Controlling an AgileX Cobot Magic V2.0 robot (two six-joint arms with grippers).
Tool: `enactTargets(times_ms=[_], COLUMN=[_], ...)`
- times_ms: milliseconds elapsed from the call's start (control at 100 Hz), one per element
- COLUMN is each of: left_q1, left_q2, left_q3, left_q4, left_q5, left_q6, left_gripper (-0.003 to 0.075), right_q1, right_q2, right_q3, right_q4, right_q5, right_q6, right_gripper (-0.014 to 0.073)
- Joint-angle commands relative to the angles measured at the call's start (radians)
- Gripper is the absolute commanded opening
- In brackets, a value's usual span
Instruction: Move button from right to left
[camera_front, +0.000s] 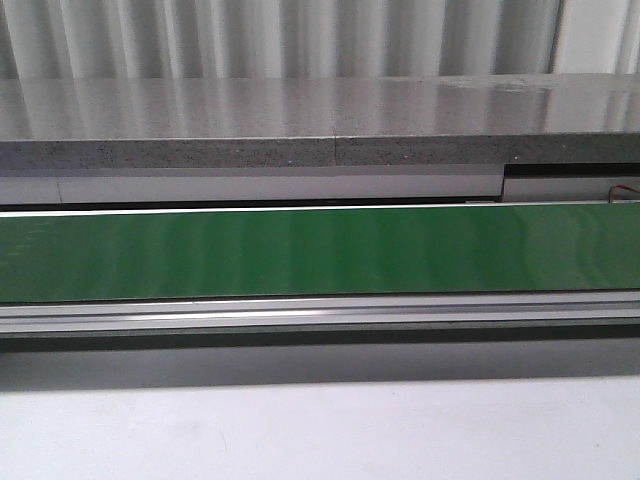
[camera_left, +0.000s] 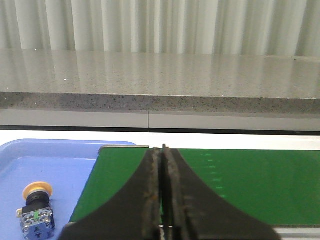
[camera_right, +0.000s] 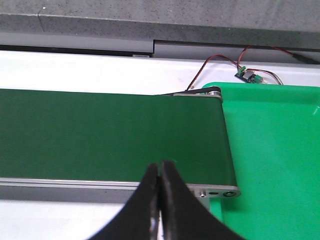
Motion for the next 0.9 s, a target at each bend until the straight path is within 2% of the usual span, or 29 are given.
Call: enactTargets(times_ms=[0, 580, 890], left_q1=[-0.003, -0.003, -0.003], left_q2=[-0.035, -0.035, -0.035], left_q3=[0.025, 0.025, 0.025], left_q4=[-0.008, -0.008, -0.008], left_q5=[-0.08, -0.08, -0.08], left_q6=[-0.012, -0.012, -0.012], left_gripper=[-0.002, -0.002, -0.002], right_q1=[0.002, 0.002, 0.079], right_q2=[0.003, 0.003, -0.124], right_q3=[-0.028, -0.025, 0.149], right_q4=[0.002, 0.001, -0.13], right_q5=[-0.067, -0.087, -0.343], right_q6=[-0.005, 0.011, 0.219], right_gripper=[-0.0067, -0.0067, -0.0067])
